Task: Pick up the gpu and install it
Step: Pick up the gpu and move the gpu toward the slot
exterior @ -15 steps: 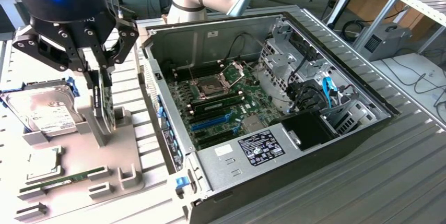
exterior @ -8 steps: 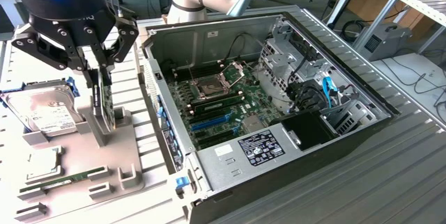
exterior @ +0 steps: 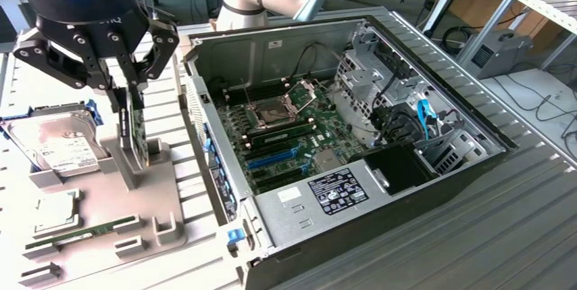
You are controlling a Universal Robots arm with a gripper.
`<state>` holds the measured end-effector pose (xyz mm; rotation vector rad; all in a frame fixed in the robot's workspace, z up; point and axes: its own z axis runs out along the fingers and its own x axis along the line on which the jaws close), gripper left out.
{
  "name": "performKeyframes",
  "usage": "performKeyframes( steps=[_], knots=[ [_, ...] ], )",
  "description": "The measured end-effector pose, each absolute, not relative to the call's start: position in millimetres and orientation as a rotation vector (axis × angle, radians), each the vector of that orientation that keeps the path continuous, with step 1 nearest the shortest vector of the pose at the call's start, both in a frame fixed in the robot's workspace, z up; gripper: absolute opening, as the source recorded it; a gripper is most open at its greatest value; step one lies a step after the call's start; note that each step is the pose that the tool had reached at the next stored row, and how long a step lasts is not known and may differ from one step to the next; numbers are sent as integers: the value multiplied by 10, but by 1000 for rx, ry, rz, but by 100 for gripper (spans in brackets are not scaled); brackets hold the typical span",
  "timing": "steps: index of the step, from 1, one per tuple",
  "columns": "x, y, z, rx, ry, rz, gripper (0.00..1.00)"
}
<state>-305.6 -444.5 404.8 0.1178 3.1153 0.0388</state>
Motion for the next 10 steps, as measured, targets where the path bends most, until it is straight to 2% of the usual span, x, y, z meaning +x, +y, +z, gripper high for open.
performKeyframes(
  steps=[10],
  knots=[
    [-3056, -4445, 4076, 118, 3115, 40, 26]
  ],
)
